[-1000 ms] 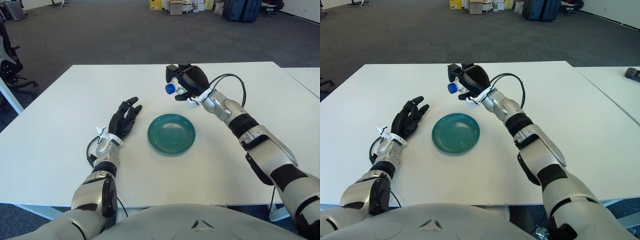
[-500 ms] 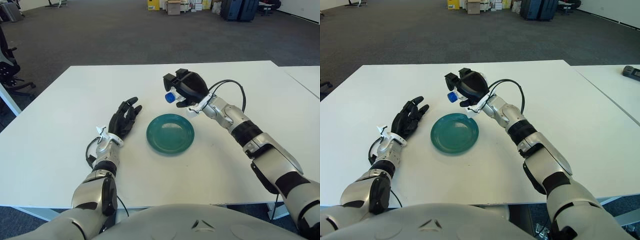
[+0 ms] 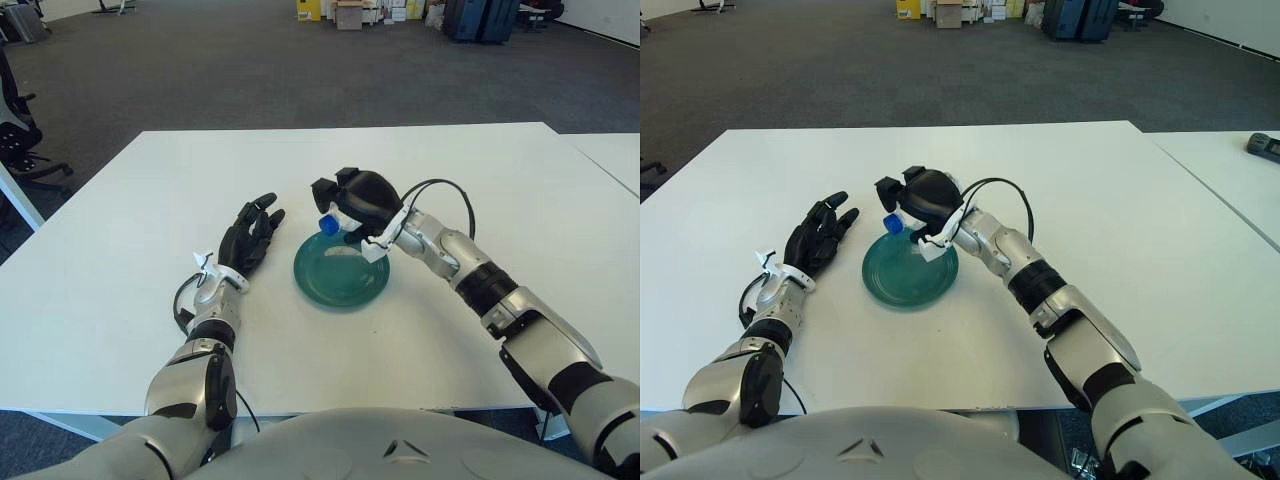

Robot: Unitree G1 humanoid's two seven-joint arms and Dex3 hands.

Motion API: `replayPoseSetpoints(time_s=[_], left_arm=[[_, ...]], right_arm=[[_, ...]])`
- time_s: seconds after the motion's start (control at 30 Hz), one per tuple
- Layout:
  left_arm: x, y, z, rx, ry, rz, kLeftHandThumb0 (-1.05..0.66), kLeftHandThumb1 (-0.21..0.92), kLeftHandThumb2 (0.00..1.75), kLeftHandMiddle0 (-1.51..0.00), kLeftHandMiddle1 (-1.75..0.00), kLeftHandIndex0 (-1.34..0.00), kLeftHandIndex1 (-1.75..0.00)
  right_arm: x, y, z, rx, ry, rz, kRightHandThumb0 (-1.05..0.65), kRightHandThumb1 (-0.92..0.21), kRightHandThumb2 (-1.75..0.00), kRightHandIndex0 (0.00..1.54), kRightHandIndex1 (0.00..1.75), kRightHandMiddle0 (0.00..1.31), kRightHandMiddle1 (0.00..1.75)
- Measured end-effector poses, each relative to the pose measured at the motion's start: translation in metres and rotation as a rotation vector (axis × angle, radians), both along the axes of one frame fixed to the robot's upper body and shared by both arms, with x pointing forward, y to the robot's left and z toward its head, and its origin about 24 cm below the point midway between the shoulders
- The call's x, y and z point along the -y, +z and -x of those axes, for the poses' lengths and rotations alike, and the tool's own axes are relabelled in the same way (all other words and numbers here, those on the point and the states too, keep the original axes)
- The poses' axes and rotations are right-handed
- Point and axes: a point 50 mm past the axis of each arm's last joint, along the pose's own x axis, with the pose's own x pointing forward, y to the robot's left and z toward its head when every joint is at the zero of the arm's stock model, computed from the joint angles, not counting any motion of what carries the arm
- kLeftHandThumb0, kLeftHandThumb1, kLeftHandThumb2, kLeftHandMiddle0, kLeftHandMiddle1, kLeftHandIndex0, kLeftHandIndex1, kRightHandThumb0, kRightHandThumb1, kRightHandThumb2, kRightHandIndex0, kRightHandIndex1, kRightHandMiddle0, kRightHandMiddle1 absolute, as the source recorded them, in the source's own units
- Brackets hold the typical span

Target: Put the bottle into the plate.

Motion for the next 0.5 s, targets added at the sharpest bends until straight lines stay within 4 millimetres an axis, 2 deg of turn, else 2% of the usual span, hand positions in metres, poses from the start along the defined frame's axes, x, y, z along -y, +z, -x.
replayPoseSetpoints(time_s=[0.23, 0.5], left_arm=[[0.001, 0.000, 0.000, -0.002, -0.005, 0.001, -0.60, 0.92, 0.59, -0.53, -0.60, -0.18, -0.99], [0.002, 0.000, 0.000, -0.006, -0.011, 0.000, -0.59, 0.92, 0.60, -0.52, -0.58, -0.17, -0.96]], right_arm=[[-0.001, -0.008, 0.006, -0.013, 0.007, 0.023, 0.00, -0.06, -1.62, 0.81, 1.73, 0.58, 1.75], [-0.003, -0.010, 0.012, 0.018, 0.038, 0.021, 0.00, 0.04, -1.72, 0.87, 1.75, 0.66, 1.75]])
